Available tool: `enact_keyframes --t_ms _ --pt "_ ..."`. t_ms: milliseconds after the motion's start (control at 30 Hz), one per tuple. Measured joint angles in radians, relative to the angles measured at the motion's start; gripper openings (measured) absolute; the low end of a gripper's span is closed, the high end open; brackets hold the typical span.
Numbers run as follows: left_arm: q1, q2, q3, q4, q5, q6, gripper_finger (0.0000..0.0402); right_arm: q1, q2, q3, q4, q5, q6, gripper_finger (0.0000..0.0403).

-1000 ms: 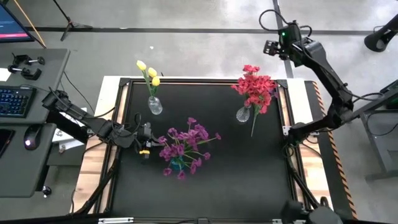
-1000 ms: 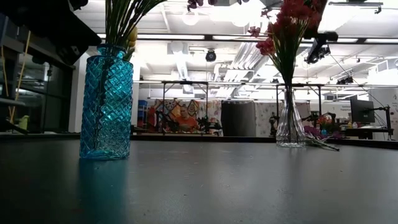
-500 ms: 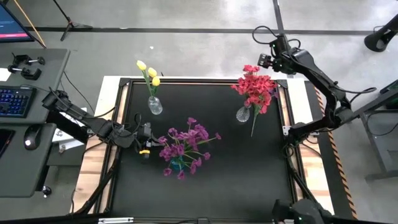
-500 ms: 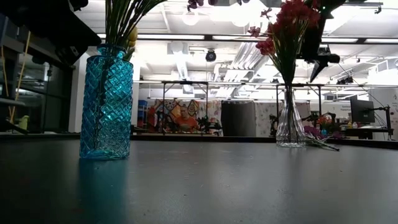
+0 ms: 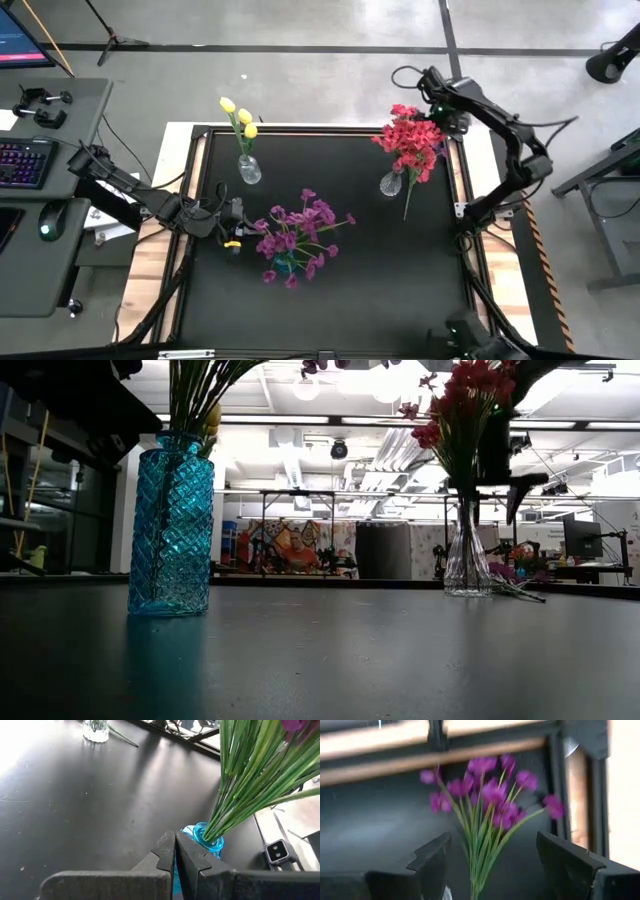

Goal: Sort flowers into vase by color
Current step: Put the violet flowers into the blue vase

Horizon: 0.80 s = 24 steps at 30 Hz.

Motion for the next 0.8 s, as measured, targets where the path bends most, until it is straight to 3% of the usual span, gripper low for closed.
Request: enact_keyframes --t_ms 167,433,633,800 --pt "0.000 0.000 0.000 0.000 0.015 -0.008 0.0000 0.018 0.081 0.000 -0.045 -0.060 -0.053 0.0275" --pt "0.000 0.000 0.000 -0.003 0.017 -0.014 0.0000 0.069 0.155 -0.005 -0.083 -0.058 -0.099 0.0275" --pt "0.000 0.000 0.000 -0.004 0.018 -0.017 0.0000 0.079 0.118 -0.199 -0.030 -0.092 -0.104 0.0275" --pt "0.000 0.000 0.000 -0.003 0.018 -0.017 0.0000 0.090 0.014 -0.393 0.203 -0.195 -0.034 0.0275"
